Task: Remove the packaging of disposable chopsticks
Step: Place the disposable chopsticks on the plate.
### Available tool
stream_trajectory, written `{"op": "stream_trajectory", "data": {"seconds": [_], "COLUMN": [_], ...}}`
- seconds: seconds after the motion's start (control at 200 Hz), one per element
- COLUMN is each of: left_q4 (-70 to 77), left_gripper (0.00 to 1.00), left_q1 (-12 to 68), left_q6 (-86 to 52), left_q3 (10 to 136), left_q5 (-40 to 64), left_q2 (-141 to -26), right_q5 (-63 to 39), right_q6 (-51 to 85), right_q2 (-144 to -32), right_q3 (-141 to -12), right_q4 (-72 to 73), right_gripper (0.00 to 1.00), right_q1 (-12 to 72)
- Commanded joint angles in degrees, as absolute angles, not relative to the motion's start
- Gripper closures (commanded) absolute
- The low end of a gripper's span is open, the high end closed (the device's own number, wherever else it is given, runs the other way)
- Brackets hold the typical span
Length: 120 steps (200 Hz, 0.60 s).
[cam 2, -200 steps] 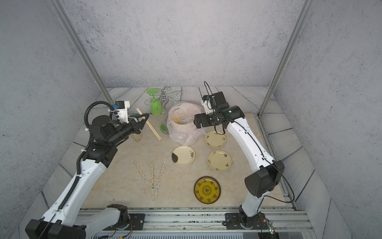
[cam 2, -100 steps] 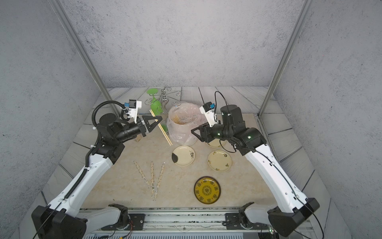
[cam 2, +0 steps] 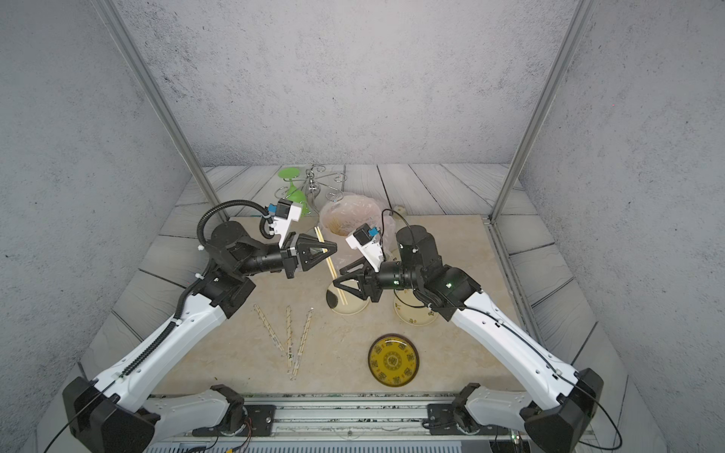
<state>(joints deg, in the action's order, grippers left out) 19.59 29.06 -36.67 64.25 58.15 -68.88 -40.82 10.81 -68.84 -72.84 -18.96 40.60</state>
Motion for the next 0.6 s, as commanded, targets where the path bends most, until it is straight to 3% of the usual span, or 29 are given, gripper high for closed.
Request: {"op": "stream_trajectory", "data": {"seconds": [0.0,0.1,0.24,0.596], "left_q4": [22.69,22.65,22.41,22.59], "left_gripper": [1.00,1.00,1.00,1.00], "left_q1": [29.79,29.97,29.97,29.96], "left_q6": [-38.11,-37.82,-37.62,-37.45], "left_q3": [65.57,65.39,65.32,65.02], "left_q5": [58.97,58.62,58.18,57.48], "left_q2": [-69.08,-69.00,-69.04,-68.48], "right_q5": [-42.93,-43.14,-43.95,-44.99], "right_q6": [11.96,13.15,14.54,17.47], "right_q2": [-66.16,-66.45,-67.21,-68.40], "right_q3": [-72.51,-72.08,-71.55,-70.43], "right_q4": [-14.49,-13.38,-11.46,-7.69], "right_gripper": [0.62,0.71,0.68,0.72], "right_q1": [41.00,41.12,41.13,41.13]}}
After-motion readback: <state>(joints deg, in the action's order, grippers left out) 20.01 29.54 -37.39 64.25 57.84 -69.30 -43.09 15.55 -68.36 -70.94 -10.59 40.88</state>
